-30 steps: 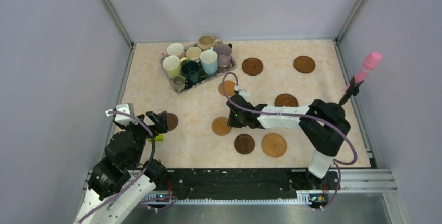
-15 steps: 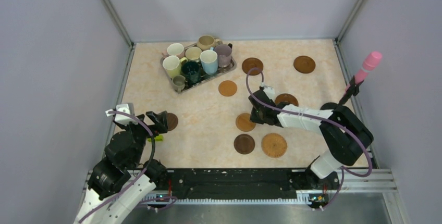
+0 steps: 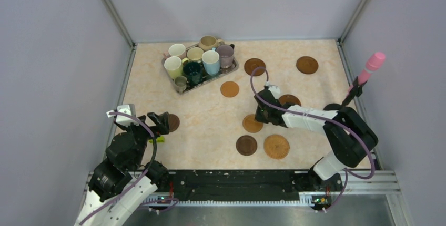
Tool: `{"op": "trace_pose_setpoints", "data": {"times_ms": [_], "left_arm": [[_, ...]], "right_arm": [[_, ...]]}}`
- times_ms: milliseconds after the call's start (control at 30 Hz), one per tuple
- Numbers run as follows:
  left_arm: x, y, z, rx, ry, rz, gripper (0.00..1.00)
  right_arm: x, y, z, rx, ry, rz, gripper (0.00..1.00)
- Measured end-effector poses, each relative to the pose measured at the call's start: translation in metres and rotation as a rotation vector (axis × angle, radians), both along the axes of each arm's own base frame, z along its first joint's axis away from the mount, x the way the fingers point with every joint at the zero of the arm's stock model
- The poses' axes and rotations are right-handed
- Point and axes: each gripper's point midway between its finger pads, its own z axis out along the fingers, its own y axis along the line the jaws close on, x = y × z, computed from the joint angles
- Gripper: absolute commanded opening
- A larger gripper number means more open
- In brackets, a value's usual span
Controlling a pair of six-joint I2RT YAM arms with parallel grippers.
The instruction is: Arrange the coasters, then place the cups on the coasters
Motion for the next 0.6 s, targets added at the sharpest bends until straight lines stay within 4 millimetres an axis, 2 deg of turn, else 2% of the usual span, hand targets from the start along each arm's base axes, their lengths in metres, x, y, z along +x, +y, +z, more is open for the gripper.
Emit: {"op": "trace_pose_setpoints", "data": {"times_ms": [267,600], "left_arm": [[0.0,0.0,0.0,0.0,0.0,-0.001,0.97],[0.0,0.0,0.0,0.0,0.0,-0.001,0.96]], "right_arm": [[0.01,0.015,0.0,0.05,-0.022,0.017,0.0],[0.011,0.024,0.0,0.083,-0.02,0.037,0.0]]}}
